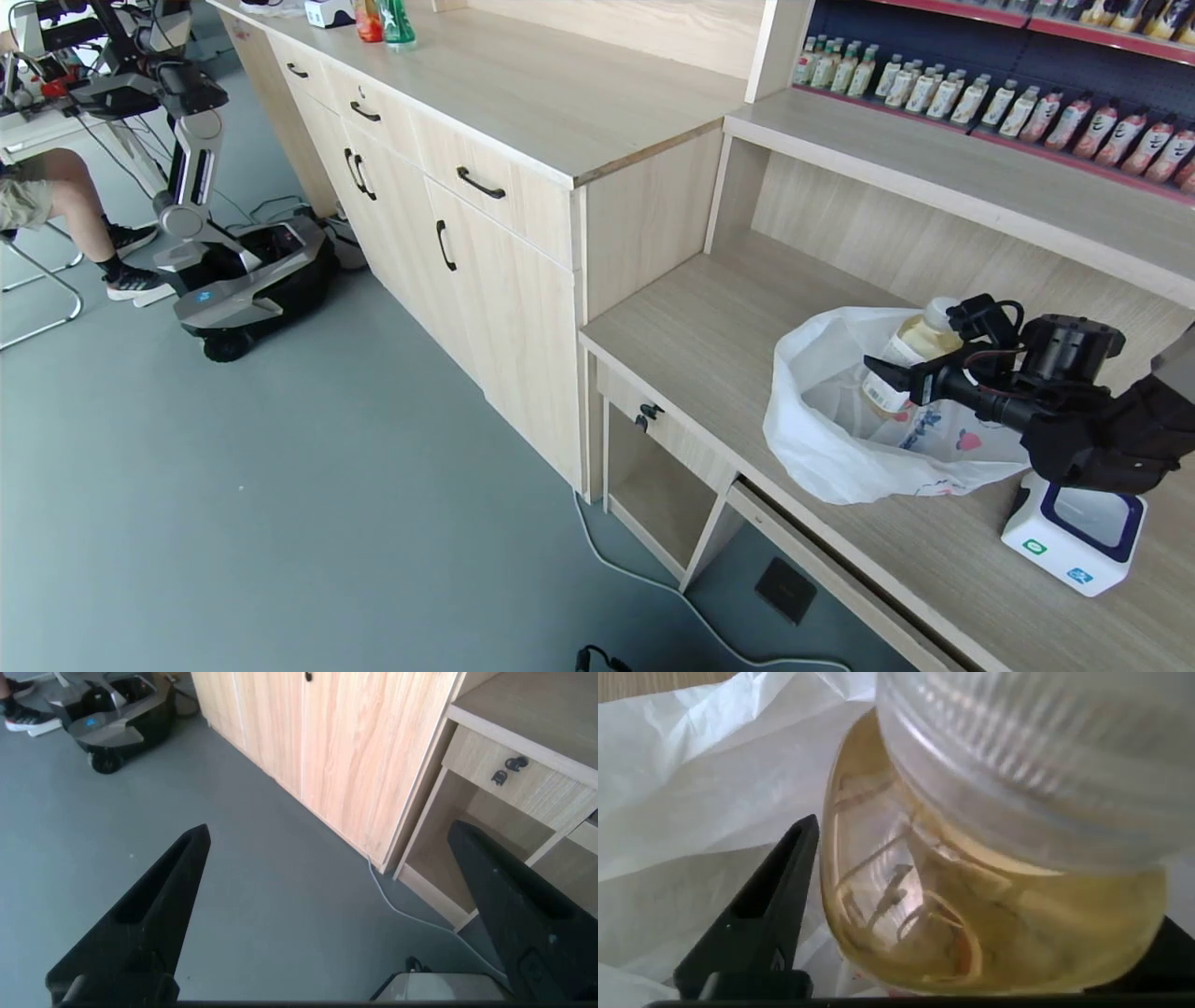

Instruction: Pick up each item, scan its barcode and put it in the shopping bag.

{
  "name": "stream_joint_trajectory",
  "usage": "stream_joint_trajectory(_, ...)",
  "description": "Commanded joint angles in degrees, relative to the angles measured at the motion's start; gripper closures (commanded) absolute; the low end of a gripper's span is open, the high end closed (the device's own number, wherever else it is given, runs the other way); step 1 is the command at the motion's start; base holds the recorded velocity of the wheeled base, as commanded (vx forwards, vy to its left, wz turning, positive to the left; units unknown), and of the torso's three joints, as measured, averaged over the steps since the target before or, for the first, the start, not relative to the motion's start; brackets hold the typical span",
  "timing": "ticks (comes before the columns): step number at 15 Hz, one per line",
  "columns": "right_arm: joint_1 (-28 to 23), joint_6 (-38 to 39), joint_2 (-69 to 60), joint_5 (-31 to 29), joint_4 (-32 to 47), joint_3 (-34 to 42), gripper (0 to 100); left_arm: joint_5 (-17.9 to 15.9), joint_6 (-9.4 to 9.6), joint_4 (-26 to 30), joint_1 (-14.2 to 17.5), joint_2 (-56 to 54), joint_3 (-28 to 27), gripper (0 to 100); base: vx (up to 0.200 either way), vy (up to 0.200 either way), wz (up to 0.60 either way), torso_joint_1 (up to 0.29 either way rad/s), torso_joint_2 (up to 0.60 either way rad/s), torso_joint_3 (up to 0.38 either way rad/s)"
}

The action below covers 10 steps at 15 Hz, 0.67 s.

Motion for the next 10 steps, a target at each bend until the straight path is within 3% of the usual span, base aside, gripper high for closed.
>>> stream_joint_trajectory(1, -0.2, 1.3, -2.6, 0.0, -0.1, 1.0, 0, 0.0, 0.00, 0.0, 0.0, 0.0, 0.0, 0, 0.000, 0.000, 0.00, 0.000, 0.00, 0.000)
stream_joint_trajectory(5, -0.2, 2.6, -14.1, -0.1, 2.6, 7.1, 0, 0.0, 0.00, 0.0, 0.0, 0.0, 0.0, 0, 0.000, 0.000, 0.00, 0.000, 0.00, 0.000)
stream_joint_trajectory(7, -3.4, 1.8, -30.5, -0.1, 13.8, 14.0, 0, 0.0, 0.00, 0.0, 0.0, 0.0, 0.0, 0, 0.000, 0.000, 0.00, 0.000, 0.00, 0.000)
stream_joint_trajectory(10, -8.4, 1.5, -45.3, -0.1, 22.0, 22.4, 0, 0.0, 0.00, 0.0, 0.0, 0.0, 0.0, 0, 0.000, 0.000, 0.00, 0.000, 0.00, 0.000)
